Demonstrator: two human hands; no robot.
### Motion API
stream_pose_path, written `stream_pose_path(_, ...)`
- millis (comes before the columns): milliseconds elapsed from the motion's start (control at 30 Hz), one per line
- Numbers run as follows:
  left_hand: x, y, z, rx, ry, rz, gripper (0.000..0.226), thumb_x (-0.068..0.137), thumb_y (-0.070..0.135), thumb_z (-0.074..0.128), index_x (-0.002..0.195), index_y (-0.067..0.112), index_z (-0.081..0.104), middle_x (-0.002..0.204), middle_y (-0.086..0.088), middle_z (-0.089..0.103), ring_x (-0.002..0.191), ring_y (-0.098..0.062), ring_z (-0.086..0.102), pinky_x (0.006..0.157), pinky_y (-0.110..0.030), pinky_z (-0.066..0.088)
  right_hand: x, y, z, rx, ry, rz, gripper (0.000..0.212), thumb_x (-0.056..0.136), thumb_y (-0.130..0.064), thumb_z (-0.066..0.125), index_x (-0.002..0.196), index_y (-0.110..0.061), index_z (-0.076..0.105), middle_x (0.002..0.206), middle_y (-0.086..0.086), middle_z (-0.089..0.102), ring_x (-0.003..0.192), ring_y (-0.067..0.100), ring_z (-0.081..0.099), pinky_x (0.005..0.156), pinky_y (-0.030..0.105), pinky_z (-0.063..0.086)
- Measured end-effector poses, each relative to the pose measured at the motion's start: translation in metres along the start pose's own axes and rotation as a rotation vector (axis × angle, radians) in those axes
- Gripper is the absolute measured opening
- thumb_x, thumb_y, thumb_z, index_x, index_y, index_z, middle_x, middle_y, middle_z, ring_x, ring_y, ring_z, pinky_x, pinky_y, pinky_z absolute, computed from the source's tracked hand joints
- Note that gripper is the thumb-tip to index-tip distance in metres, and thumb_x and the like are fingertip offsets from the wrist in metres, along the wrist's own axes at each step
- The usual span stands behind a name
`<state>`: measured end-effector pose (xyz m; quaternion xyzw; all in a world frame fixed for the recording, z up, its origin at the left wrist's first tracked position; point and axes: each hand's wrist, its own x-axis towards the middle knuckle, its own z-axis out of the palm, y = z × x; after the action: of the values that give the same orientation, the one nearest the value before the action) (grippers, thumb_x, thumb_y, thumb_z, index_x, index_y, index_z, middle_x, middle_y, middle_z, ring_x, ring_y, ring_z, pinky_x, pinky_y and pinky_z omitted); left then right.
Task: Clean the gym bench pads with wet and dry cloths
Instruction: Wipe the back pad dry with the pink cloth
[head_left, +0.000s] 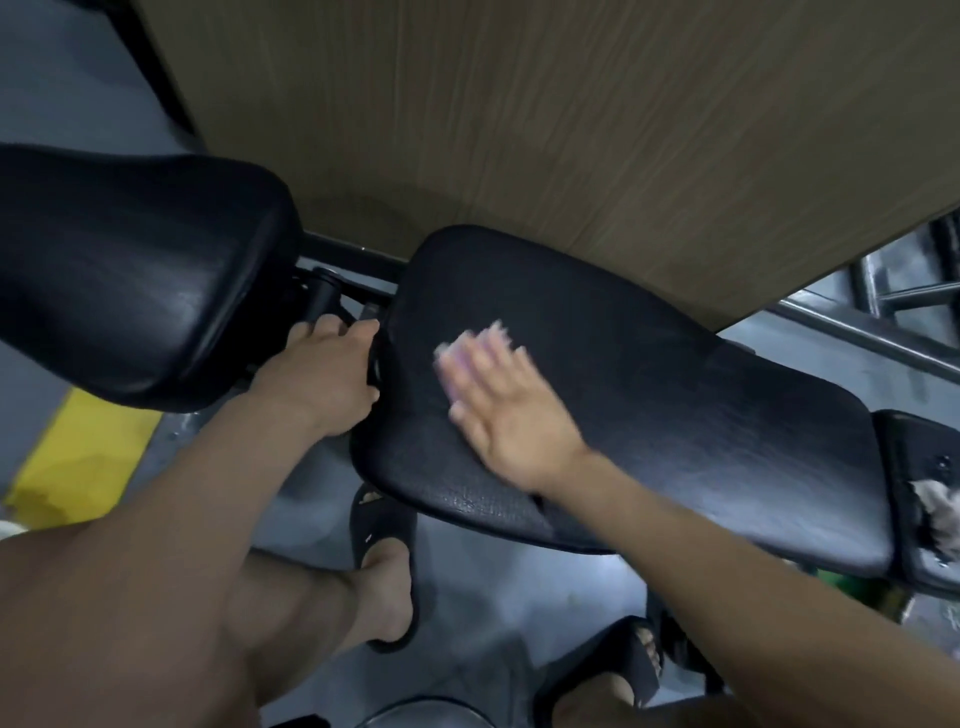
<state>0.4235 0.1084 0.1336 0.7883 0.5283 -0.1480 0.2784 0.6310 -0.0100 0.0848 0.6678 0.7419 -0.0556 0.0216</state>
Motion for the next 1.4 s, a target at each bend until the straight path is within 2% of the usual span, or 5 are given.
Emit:
stream_pose_path(100,-0.001,-0.009,-0.007,0.003,0.047,-0.030,0.058,0.102,0.032,0.052,0.154,0.022,0.030,0.152,-0.012,0.032,0.138,-0.036,0.029,0.111,-0.049,0.038,-0.010,-0.004,0.000,-0.018,-0.083,-0.267,0.056,0.109,-0.048,0.024,0.162,-0.030,0.020,0.170,0.000,0.018,0.157,0.026,0.010,0.127,0.047,0.012)
stream_pose_path(333,-0.008,-0.022,-0.013,0.003,0.023,-0.127,0.056,0.100,0.021,0.049,0.154,0.018,0.032,0.150,-0.014,0.034,0.137,-0.037,0.030,0.109,-0.047,0.040,0.094,0.022,-0.019,0.053,-0.124,0.145,0.058,0.108,-0.049,0.011,0.162,-0.035,-0.003,0.172,-0.001,-0.002,0.157,0.027,-0.007,0.127,0.050,0.001)
stream_pose_path(667,-0.035,0.017,-0.015,-0.020,0.053,-0.134,0.057,0.095,0.018,0.047,0.151,0.014,0.038,0.151,-0.017,0.036,0.137,-0.039,0.032,0.108,-0.046,0.037,-0.058,-0.049,0.005,0.046,-0.102,-0.134,0.054,0.108,-0.047,0.027,0.160,-0.034,0.024,0.168,-0.002,0.021,0.157,0.026,0.008,0.125,0.047,0.009)
stream_pose_path(1133,-0.048,0.252,0.075,0.218,-0.040,0.354,0.052,0.099,0.036,0.047,0.147,0.017,0.043,0.148,-0.008,0.037,0.136,-0.030,0.031,0.109,-0.045,0.040,-0.264,0.144,0.015,0.098,-0.051,0.627,0.059,0.105,-0.053,0.007,0.162,-0.038,0.000,0.171,-0.010,0.007,0.158,0.019,0.002,0.126,0.047,0.007)
stream_pose_path(1400,-0.034,0.306,0.120,0.304,-0.162,0.335,0.079,0.094,0.051,0.064,0.156,0.046,0.015,0.166,0.004,-0.002,0.153,-0.033,-0.004,0.122,-0.059,0.018,-0.269,0.250,0.007,0.218,0.047,1.003,0.060,0.107,-0.050,0.018,0.163,-0.030,0.007,0.171,0.006,0.008,0.156,0.035,0.001,0.125,0.053,0.006)
